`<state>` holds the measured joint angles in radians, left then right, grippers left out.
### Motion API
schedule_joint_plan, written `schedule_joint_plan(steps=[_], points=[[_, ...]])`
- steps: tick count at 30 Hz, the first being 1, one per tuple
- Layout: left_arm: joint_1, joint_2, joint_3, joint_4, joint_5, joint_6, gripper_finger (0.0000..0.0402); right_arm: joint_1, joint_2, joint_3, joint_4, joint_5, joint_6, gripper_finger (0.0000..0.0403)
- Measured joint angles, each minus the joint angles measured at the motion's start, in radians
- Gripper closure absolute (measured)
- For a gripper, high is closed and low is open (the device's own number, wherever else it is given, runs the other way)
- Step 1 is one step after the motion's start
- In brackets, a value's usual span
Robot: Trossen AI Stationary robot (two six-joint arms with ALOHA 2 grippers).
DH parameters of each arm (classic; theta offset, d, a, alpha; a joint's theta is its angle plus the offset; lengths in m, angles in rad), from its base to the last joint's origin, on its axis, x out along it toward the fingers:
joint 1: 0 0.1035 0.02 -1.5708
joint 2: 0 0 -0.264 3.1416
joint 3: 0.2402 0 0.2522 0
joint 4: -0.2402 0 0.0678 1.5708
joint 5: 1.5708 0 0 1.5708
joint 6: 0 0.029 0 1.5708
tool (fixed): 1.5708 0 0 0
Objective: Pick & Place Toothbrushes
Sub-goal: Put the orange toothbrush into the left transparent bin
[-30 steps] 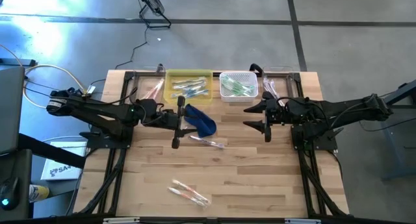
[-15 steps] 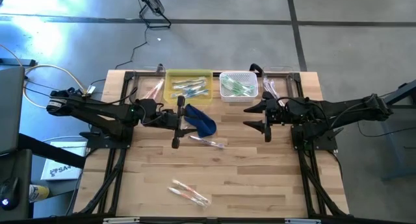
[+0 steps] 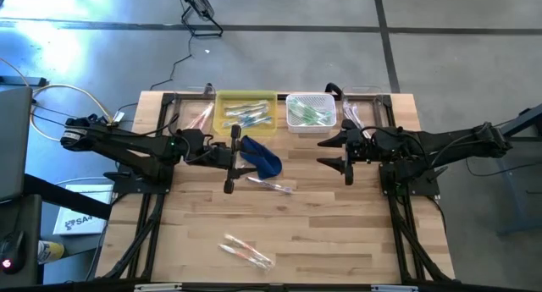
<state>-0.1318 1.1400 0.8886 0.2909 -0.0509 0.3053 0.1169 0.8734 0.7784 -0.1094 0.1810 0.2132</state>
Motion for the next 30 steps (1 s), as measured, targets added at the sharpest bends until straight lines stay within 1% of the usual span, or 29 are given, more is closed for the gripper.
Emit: schedule_joint_plan(steps=[8,15,20,30], points=[[0.0,0.0,0.0,0.017,0.023,-0.048,0.0249,0.0,0.0,0.0,0.0,0.0,0.0,0.0169],[-0.044,0.003,0.001,0.069,0.043,-0.016,0.0249,0.0,0.0,0.0,0.0,0.0,0.001,0.0169],[-0.099,0.004,0.001,0.069,0.006,-0.014,0.0249,0.0,0.0,0.0,0.0,-0.001,0.003,0.0169],[-0.213,0.004,0.001,0.066,-0.116,0.006,0.0249,0.001,0.0,0.0,0.0,-0.001,0.003,0.0169]])
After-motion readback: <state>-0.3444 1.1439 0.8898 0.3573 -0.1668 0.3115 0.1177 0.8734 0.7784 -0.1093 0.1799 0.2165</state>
